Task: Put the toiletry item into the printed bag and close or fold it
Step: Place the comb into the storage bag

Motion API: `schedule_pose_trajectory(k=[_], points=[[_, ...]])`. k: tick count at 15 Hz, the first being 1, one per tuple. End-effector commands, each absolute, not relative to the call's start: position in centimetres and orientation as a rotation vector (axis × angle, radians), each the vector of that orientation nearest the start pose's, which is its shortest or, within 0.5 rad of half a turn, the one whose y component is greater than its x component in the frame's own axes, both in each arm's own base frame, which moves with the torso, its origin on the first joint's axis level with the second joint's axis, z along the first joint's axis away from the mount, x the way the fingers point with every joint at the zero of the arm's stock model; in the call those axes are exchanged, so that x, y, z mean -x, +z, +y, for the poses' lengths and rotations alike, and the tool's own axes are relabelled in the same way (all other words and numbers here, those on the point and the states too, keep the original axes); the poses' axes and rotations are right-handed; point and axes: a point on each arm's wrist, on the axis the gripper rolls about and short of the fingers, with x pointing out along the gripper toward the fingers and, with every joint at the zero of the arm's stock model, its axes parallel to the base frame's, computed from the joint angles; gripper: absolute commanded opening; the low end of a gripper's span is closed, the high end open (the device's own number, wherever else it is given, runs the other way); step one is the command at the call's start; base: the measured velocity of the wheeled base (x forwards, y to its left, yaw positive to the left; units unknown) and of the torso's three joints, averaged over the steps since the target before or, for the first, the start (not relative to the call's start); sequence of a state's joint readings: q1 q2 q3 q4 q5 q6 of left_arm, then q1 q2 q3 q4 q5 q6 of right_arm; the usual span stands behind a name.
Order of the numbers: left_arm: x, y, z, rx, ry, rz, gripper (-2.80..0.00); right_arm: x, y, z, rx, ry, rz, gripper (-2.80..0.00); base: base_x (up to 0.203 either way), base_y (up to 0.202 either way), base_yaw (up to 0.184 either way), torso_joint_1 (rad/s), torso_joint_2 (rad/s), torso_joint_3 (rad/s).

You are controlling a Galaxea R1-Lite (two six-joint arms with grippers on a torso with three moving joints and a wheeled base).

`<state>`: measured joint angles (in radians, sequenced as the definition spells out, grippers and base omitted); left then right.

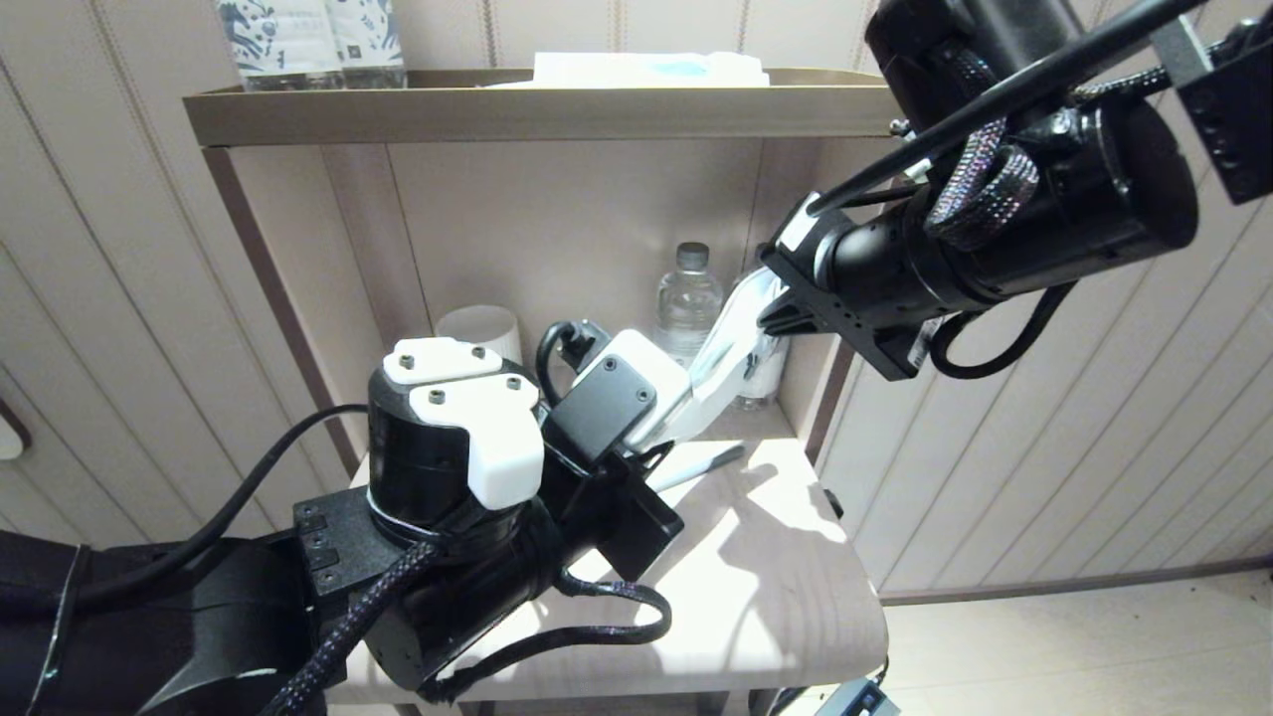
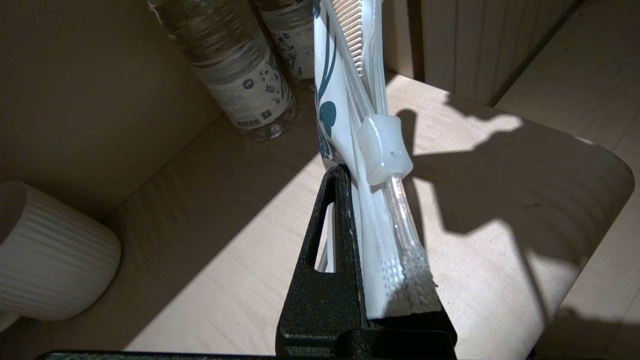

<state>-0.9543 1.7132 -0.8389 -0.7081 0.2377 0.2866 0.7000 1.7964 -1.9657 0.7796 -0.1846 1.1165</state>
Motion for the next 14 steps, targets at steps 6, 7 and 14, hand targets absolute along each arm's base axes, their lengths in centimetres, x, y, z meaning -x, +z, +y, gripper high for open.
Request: schedule_pose_trajectory(k=[6, 7, 14], points=[[-18.3, 18.8, -25.2, -0.384, -0.739, 0.057, -2.8, -24.0, 33.8, 19.6, -0.795, 0.122, 0.751, -2.8, 0.0, 0.0, 0.0, 0.0, 0.0, 0.0], [-18.1, 18.5, -25.3, -0.388, -0.747, 0.063, -2.8, -24.0, 33.8, 19.6, -0.795, 0.122, 0.751, -2.8, 0.0, 0.0, 0.0, 0.0, 0.0, 0.0], [-17.9, 17.6, -25.3, -0.401, -0.759, 0.091, -2.8, -23.7, 33.9, 19.6, -0.772, 0.14, 0.747, -2.8, 0.0, 0.0, 0.0, 0.0, 0.0, 0.0]])
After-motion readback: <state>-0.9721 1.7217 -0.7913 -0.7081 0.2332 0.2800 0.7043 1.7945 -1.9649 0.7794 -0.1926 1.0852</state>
